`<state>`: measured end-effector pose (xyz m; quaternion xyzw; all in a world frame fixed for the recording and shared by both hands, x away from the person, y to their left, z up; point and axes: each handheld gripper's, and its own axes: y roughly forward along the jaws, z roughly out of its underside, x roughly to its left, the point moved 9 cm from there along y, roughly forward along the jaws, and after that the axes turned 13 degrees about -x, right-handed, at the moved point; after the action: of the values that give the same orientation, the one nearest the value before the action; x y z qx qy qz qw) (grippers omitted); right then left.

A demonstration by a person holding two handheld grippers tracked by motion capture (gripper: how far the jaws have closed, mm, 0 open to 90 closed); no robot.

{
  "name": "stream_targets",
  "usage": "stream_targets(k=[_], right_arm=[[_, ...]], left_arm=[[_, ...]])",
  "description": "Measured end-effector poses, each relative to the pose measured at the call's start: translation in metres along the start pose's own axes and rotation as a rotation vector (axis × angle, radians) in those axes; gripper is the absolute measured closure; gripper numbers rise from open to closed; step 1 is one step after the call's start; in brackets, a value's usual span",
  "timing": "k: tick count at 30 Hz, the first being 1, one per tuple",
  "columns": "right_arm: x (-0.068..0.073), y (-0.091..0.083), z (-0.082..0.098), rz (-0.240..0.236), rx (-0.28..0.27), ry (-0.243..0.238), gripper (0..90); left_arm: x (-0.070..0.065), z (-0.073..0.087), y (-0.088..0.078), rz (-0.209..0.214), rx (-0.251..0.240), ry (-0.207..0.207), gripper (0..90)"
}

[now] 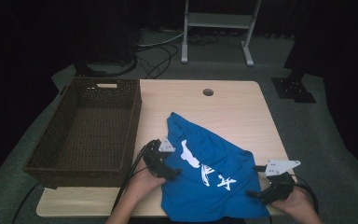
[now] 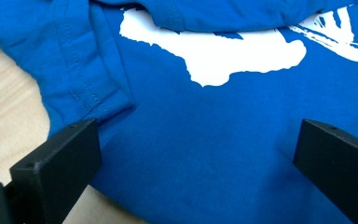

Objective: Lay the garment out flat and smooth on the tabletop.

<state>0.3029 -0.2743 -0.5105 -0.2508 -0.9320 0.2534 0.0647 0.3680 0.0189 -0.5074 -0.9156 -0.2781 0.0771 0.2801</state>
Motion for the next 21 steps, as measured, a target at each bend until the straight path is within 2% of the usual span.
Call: stream_targets(k=[3, 6, 10, 16, 21], right_arm=[[0.002, -0.001, 0.000, -0.003, 0.005, 0.002, 5.9], [0.003, -0.001, -0.001, -0.012, 0.009, 0.018, 5.9], [-0.001, 0.001, -0.004, 0.000, 0.022, 0.020, 3.6], [-0.006, 0.002, -0.016, -0.004, -0.011, 0.032, 3.3], [-0.012, 0.005, -0.022, -0.003, -0.013, 0.038, 3.3]], left_arm=[[-0.003, 0.001, -0.002, 0.000, 0.000, -0.001, 0.0], [-0.003, 0.001, -0.001, 0.002, -0.023, 0.001, 0.0], [-0.003, 0.002, -0.002, -0.002, -0.040, 0.000, 0.0], [-0.003, 0.002, -0.001, -0.006, -0.039, -0.003, 0.0], [-0.004, 0.002, -0.001, -0.019, -0.039, -0.010, 0.0]])
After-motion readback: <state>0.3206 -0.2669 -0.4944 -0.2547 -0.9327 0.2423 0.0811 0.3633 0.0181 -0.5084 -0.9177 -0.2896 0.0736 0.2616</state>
